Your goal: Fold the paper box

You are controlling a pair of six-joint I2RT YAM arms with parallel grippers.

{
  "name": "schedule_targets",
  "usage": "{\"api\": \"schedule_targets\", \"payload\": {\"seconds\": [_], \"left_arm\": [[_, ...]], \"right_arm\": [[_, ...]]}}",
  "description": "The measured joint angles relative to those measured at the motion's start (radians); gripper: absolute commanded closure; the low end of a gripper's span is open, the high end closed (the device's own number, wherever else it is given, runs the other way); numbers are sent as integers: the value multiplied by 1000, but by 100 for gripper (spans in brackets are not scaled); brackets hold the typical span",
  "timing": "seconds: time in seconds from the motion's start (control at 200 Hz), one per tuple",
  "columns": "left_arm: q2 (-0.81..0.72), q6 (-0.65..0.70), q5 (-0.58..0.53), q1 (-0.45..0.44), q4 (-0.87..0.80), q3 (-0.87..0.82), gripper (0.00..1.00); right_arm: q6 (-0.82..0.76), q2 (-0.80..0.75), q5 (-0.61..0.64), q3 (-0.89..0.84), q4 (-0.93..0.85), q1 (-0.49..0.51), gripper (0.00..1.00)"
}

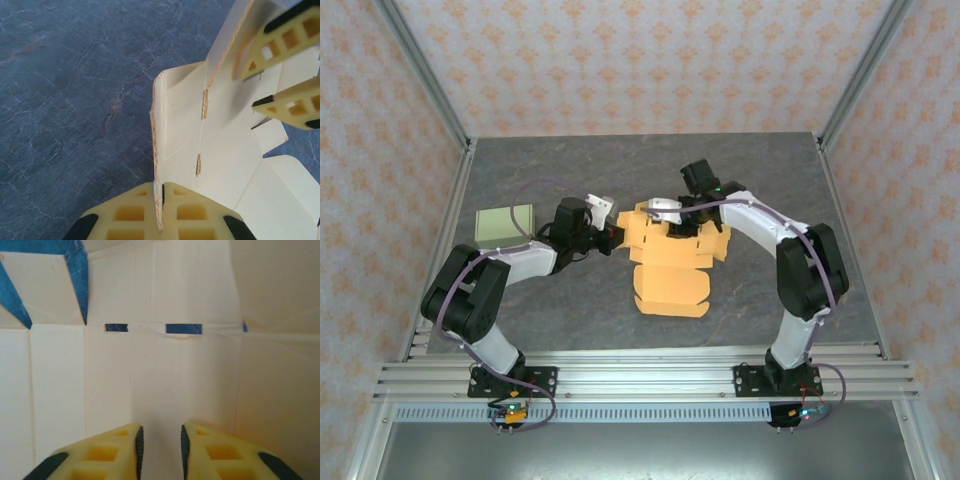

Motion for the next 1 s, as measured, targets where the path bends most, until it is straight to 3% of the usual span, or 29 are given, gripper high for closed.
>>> {"api": "schedule_targets", "payload": {"seconds": [0.075, 0.15, 0.26, 0.3, 0.355, 0.591, 0.686, 0.761, 0.841, 0.926, 1.001], "left_arm": [[0, 0, -8, 0, 2, -2, 100], [0, 0, -16, 0, 5, -7, 100], [0, 0, -17, 0, 5, -8, 100], [0, 0, -17, 0, 7, -8, 100], [0, 0, -17, 0, 8, -10, 100], [-8, 0, -17, 0, 16, -24, 100], [-8, 0, -17, 0, 16, -29, 100], [-10, -1, -18, 0, 17, -35, 100], [-10, -1, -21, 0, 17, -37, 100], [-12, -1, -28, 0, 25, -44, 100], [-14, -1, -37, 0, 32, -49, 100]], "right_arm": [[-10, -13, 19, -39, 45, 5, 77], [-10, -37, 34, -88, 76, 5, 61], [6, -83, 38, -113, 82, -3, 49], [18, -102, 35, -113, 92, -12, 37], [43, -129, 31, -113, 117, -31, 33], [95, -70, 15, 37, 109, -100, 37], [80, -3, 16, 104, 82, -92, 57], [71, 23, 17, 106, 62, -85, 61], [59, 34, 17, 106, 31, -76, 61], [46, 33, 13, 108, -2, -72, 51], [42, 38, 6, 124, -63, -71, 57]]}}
